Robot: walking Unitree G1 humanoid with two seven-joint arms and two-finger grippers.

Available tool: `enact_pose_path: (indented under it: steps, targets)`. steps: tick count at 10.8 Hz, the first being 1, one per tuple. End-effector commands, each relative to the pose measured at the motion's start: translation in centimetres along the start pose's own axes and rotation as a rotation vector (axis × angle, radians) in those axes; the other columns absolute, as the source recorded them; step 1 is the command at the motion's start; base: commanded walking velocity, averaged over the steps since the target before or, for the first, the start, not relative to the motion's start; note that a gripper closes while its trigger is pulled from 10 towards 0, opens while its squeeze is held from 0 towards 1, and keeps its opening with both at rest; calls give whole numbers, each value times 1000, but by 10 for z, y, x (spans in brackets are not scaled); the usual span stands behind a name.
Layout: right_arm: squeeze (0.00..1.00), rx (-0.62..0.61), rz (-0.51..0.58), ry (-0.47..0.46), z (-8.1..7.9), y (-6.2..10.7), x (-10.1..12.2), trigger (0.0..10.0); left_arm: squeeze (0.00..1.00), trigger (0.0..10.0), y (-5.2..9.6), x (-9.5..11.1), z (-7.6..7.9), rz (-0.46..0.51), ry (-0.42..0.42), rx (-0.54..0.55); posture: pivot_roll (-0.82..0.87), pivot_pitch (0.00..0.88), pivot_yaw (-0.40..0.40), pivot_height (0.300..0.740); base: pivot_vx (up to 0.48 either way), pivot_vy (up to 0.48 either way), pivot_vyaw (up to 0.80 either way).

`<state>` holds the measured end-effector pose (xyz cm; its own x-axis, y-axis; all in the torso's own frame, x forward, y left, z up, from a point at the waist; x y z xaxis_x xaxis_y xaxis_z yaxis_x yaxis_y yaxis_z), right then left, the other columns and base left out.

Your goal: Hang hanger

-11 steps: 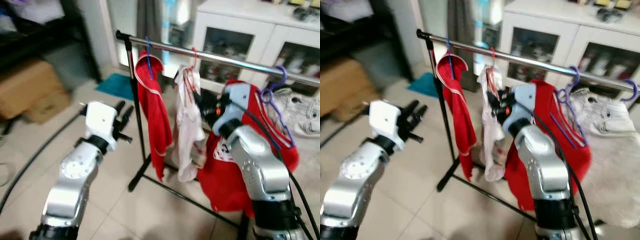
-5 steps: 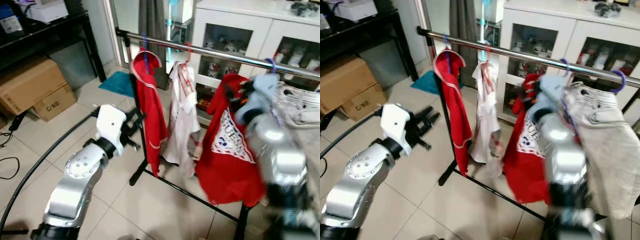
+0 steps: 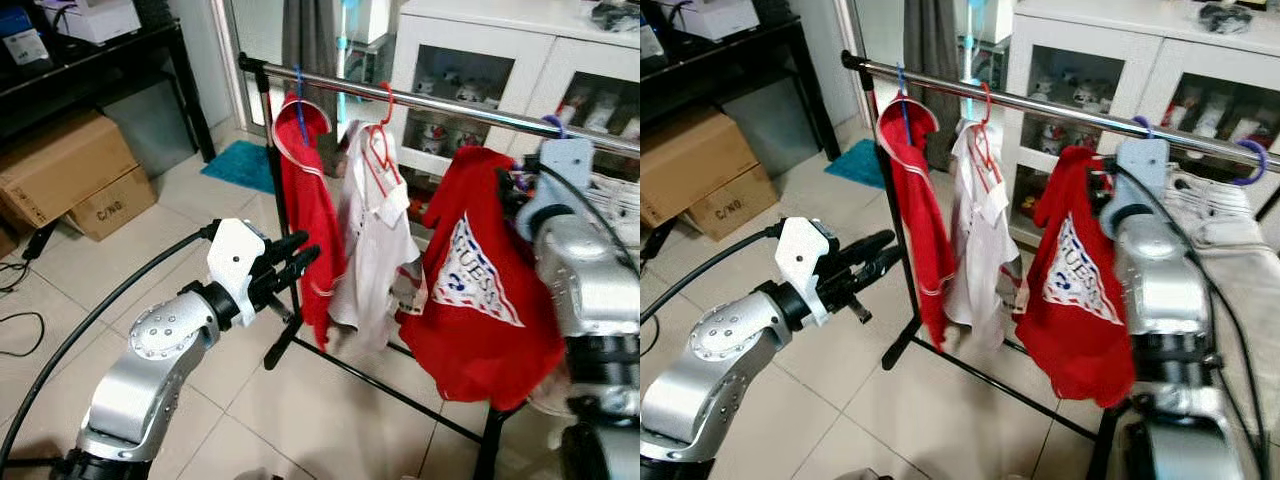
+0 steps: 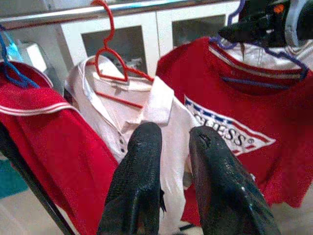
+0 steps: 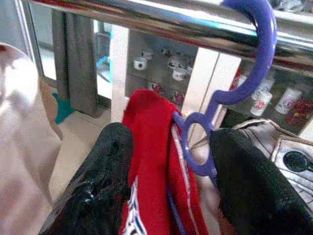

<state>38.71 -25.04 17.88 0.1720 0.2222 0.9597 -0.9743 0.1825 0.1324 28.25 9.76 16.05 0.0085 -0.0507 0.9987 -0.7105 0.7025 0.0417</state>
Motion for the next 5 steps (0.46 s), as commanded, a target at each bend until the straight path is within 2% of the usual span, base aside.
enact_pose_path:
  steps: [1,3,5]
  targets:
    - [0,-19,-10,-1,6,-3,0,10000,0,10000,1,2,4,1,5,-27,-66,31,54,740,0,0,0]
    - [0,-57,-37,6,22,-13,-2,10000,0,10000,0,3,12,0,29,-96,-81,30,67,740,0,0,0]
    - [0,-85,-54,-11,38,-21,0,10000,0,10000,-1,2,13,-5,30,-110,-87,26,67,740,0,0,0]
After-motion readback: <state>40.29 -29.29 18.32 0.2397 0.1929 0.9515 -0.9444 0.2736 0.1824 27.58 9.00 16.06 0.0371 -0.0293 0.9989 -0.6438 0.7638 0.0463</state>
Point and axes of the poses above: a point about 5 cm out from each wrist's last joint towards the gripper, its own y axis pointing back from the gripper into the wrist, its own x axis along the axis of the wrist's last joint, z = x × y, the point moved 4 cm from there along -y, pointing out of the wrist towards the gripper, and after that the axes turned 4 degrees about y, right-handed, at the moved point
